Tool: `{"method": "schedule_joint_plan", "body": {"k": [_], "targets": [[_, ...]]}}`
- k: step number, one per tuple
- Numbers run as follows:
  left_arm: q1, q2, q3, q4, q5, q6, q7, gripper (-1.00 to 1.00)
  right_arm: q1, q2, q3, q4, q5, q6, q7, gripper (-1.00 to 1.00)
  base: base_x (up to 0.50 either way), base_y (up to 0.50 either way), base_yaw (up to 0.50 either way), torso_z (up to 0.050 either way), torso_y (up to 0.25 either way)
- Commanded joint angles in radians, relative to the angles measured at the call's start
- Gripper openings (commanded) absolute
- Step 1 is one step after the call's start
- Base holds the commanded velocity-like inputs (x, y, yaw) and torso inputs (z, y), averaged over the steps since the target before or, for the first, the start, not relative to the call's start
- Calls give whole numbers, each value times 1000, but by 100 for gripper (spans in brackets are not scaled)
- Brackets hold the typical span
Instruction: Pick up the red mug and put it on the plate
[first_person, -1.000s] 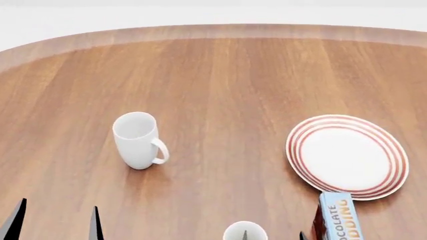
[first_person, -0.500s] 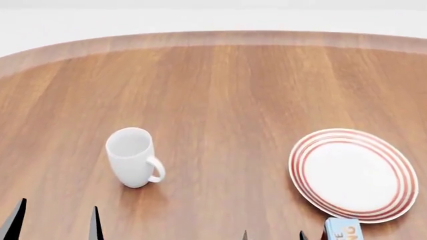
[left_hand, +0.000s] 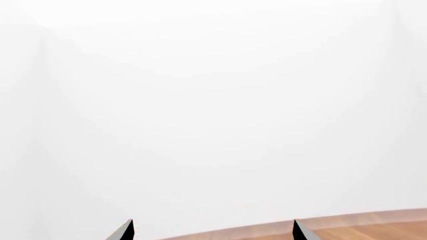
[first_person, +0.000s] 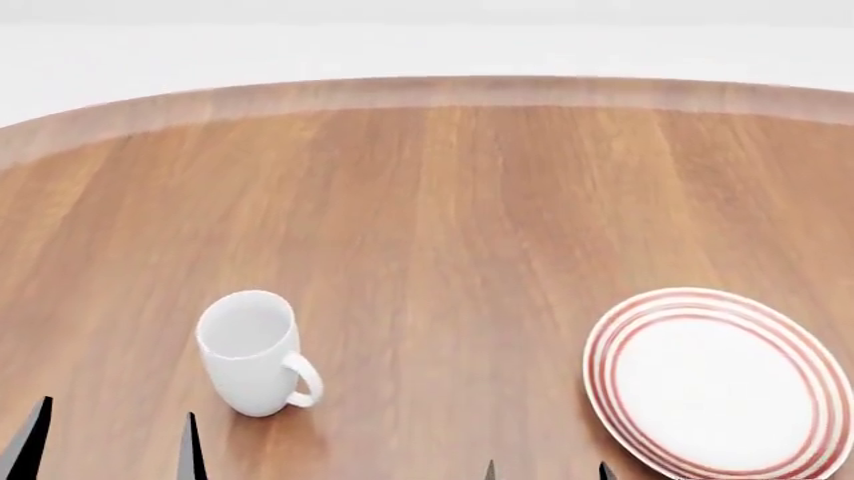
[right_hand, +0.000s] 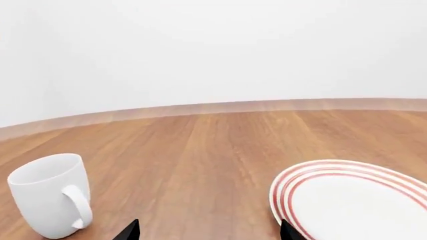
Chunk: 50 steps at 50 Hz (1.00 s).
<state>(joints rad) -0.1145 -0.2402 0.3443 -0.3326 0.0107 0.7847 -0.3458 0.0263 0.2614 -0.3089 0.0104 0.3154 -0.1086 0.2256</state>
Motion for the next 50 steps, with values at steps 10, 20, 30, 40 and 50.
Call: {"method": "schedule_joint_plan", "body": {"k": [10, 20, 30, 40, 50], "targets": [[-2, -4, 7, -1, 1, 3, -8, 100, 2, 4, -7, 2, 5, -5, 5, 100, 169, 0, 0, 0, 0], [-3, -6, 10, -3, 3, 5, -13, 100, 0, 6, -8, 0, 8, -7, 10, 100, 169, 0, 0, 0, 0], [-4, -8, 12, -3, 4, 7, -18, 100, 4, 8, -11, 6, 8, -7, 15, 100, 118, 0, 0, 0, 0], [-6, -10, 15, -5, 5, 10, -23, 100, -1, 13, -18, -6, 6, -1, 20, 100, 4, 0, 0, 0, 0], [-7, -12, 18, -7, 8, 14, -27, 100, -25, 23, -22, -34, -10, -26, 30, 100, 0, 0, 0, 0, 0]]}}
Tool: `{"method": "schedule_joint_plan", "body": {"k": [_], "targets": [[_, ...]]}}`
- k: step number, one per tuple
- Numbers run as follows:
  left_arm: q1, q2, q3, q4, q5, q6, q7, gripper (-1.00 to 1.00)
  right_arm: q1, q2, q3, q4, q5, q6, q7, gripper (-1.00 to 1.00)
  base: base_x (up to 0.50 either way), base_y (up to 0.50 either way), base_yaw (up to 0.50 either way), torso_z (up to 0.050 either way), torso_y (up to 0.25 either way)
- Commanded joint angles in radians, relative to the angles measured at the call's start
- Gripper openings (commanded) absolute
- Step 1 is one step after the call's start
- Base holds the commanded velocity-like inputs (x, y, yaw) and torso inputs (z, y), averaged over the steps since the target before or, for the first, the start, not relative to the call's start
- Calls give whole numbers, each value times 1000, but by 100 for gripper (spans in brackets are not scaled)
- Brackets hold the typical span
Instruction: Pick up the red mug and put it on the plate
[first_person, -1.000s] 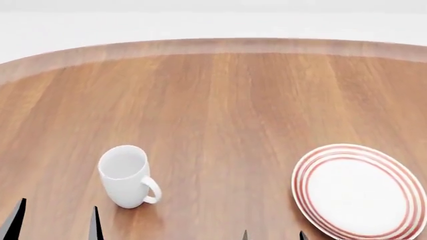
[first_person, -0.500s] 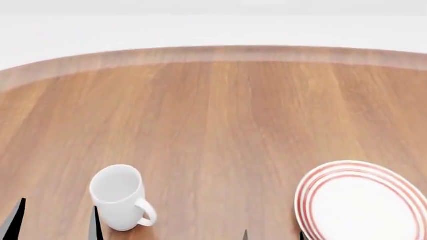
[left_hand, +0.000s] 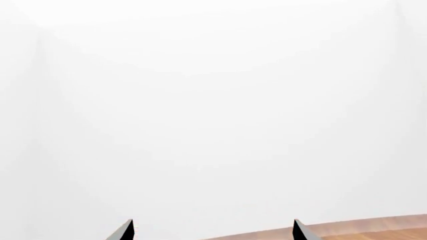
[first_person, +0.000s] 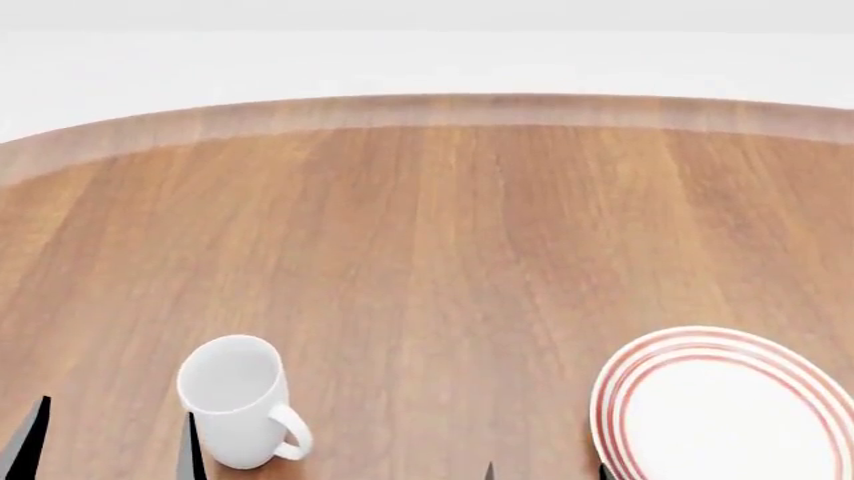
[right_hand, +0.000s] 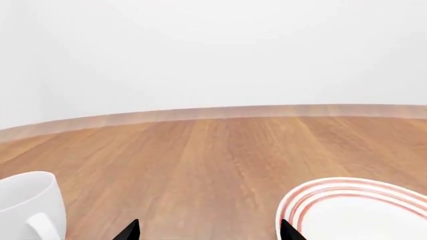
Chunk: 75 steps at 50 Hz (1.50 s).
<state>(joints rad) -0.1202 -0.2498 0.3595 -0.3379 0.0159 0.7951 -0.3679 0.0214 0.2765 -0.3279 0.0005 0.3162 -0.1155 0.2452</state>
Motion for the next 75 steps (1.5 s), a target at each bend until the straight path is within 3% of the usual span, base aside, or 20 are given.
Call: {"method": "schedule_joint_plan", "body": {"k": [1, 18, 30, 52, 75], "targets": [[-2, -3, 4, -3, 1, 6, -4, 100, -25, 13, -11, -30, -20, -18, 7, 100, 0, 0, 0, 0, 0], [-4, -4, 8, -7, 0, 15, -12, 100, -189, 141, -8, -357, -32, 69, 57, 100, 0, 0, 0, 0, 0], [-6, -7, 12, -8, 3, 17, -17, 100, -321, 206, -16, -453, -63, 38, 63, 100, 0, 0, 0, 0, 0], [-10, -11, 19, -16, 10, 31, -25, 100, -540, 248, 18, -396, -103, -217, 64, 100, 0, 0, 0, 0, 0], [-13, -14, 25, -20, 13, 39, -35, 100, -565, 195, -23, -153, -106, -436, 11, 100, 0, 0, 0, 0, 0]]}}
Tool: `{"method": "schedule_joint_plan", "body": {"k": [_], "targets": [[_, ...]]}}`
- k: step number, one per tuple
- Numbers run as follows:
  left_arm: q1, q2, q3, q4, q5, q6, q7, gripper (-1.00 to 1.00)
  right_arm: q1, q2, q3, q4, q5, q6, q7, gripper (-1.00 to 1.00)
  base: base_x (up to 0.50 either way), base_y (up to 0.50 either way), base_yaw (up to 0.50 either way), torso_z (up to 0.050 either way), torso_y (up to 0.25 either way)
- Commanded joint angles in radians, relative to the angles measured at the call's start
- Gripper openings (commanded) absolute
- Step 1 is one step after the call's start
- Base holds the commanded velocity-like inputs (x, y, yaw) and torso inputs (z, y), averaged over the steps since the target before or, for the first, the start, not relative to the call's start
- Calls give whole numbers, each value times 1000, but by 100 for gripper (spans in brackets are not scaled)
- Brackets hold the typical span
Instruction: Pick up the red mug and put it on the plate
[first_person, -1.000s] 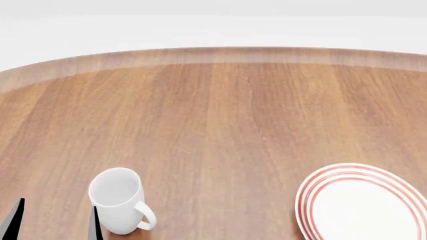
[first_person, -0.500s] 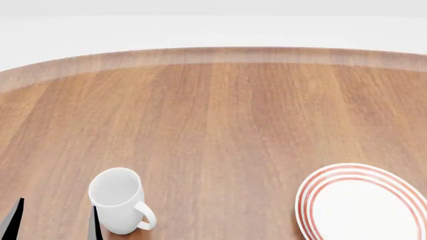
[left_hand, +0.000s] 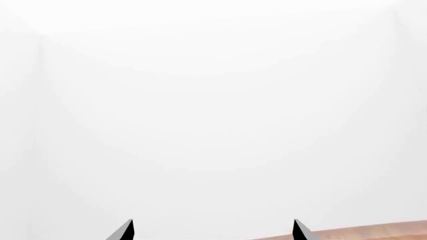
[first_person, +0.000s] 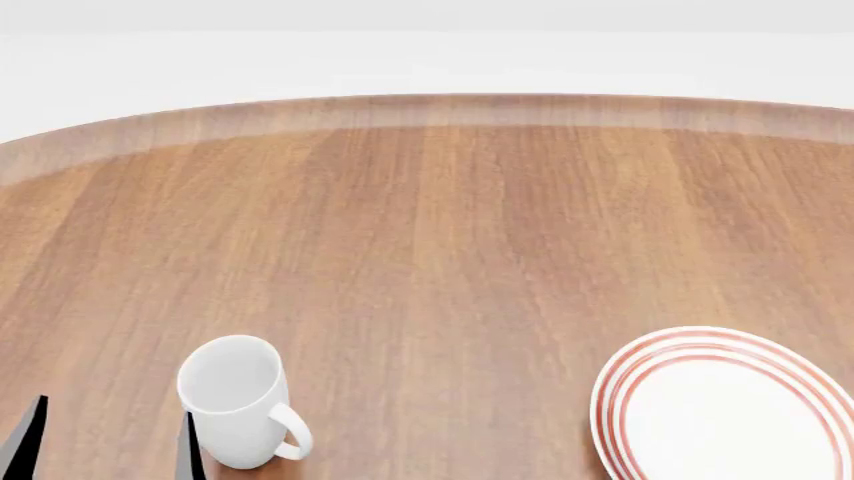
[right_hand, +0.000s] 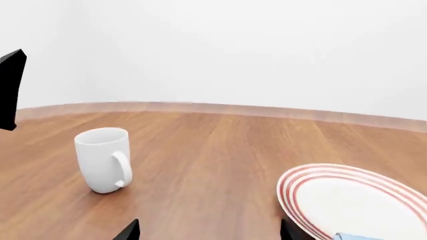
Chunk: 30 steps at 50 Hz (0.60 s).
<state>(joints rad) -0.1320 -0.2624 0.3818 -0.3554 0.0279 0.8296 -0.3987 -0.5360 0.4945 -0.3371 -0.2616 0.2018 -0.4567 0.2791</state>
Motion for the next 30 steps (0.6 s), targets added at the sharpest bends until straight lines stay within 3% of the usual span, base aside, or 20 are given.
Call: {"method": "schedule_joint_plan", "body": {"k": [1, 30], "targets": [[-2, -2, 3, -2, 2, 5, -5, 100, -5, -26, -16, 122, 8, -104, -26, 100, 0, 0, 0, 0, 0], [-6, -6, 11, -7, 7, 14, -17, 100, -11, -49, -37, 258, 10, -194, -48, 100, 0, 0, 0, 0, 0]]}}
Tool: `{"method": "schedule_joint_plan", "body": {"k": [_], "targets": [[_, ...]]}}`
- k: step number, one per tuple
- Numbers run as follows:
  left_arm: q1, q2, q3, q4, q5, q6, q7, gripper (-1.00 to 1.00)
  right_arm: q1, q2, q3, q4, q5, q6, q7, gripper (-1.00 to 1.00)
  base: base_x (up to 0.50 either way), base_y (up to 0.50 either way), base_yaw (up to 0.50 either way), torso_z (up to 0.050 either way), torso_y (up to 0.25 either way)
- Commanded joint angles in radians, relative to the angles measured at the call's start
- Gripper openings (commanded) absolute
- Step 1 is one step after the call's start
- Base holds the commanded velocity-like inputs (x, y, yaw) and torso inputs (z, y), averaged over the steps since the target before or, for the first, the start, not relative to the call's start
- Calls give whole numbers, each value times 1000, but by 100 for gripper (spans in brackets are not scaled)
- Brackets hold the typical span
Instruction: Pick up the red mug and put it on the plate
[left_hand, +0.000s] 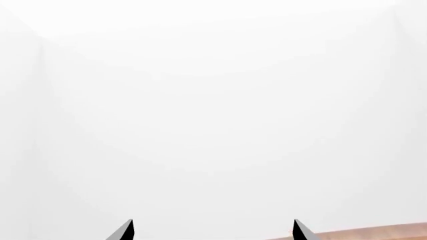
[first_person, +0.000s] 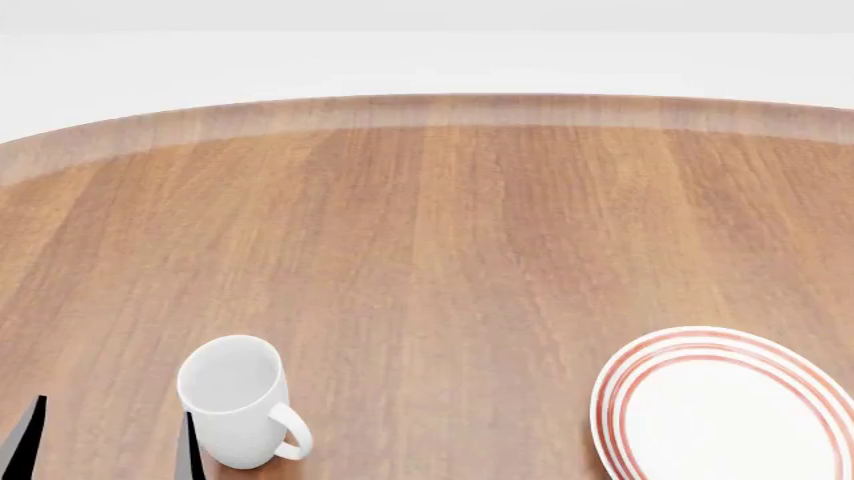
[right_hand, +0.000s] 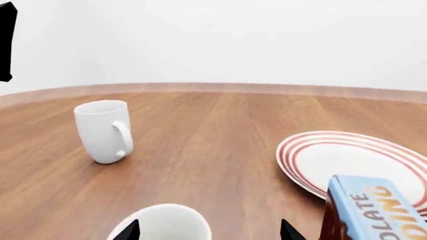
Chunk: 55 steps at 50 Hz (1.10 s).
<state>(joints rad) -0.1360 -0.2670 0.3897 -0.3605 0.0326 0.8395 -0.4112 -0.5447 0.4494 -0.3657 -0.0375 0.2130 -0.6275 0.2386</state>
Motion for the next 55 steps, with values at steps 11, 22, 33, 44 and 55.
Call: {"method": "schedule_joint_plan", "body": {"k": [11, 22, 33, 44, 55], "targets": [[-4, -3, 5, -6, 6, 11, -10, 100, 3, -5, -16, 45, 1, -28, -12, 100, 0, 0, 0, 0, 0], [-5, -4, 7, -8, 9, 16, -16, 100, -6, 0, -22, 36, -4, -27, -9, 100, 0, 0, 0, 0, 0], [-7, -6, 10, -10, 10, 20, -20, 100, -28, 12, -20, 6, -15, -27, 3, 100, 0, 0, 0, 0, 0], [-9, -7, 13, -14, 14, 27, -25, 100, -46, 22, -19, -10, -20, -35, 12, 100, 0, 0, 0, 0, 0], [-10, -9, 16, -15, 15, 29, -29, 100, -42, 17, -30, 15, -22, -48, 6, 100, 0, 0, 0, 0, 0]]}}
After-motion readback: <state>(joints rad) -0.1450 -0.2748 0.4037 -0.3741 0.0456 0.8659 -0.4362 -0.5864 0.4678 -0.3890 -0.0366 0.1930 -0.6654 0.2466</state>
